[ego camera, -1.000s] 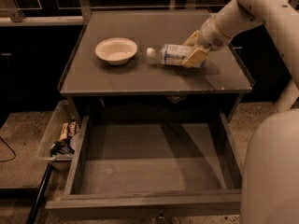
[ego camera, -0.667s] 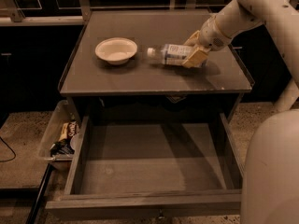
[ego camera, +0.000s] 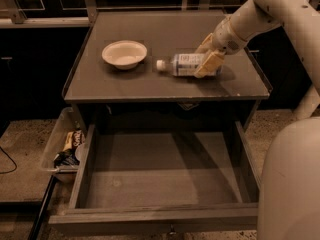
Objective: Pick blue plastic bottle from top drawer and place on counter
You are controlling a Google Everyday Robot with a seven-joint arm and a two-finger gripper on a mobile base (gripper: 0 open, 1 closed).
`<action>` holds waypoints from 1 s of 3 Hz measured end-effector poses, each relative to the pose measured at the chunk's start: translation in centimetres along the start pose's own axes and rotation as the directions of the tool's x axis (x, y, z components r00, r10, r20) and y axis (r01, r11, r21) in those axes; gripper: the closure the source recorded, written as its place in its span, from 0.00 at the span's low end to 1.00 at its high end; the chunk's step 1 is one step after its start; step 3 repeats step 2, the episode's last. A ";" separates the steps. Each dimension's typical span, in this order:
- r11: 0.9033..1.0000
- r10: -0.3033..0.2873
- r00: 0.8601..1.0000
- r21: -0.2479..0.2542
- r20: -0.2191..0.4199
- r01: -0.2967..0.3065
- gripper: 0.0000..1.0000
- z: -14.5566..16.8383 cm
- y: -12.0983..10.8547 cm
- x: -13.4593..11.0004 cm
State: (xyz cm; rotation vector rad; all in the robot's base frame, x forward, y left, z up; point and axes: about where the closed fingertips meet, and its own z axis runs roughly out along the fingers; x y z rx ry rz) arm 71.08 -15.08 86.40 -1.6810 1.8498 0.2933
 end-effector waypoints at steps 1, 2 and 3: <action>1.000 0.000 1.000 0.000 0.000 0.000 0.00 0.0 0.0 0.0; 1.000 0.000 1.000 0.000 0.000 0.000 0.00 0.0 0.0 0.0; 1.000 0.000 1.000 0.000 0.000 0.000 0.00 0.0 0.0 0.0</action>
Offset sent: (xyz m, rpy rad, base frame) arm 0.0000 0.0000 0.0000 0.0000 0.0000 0.0000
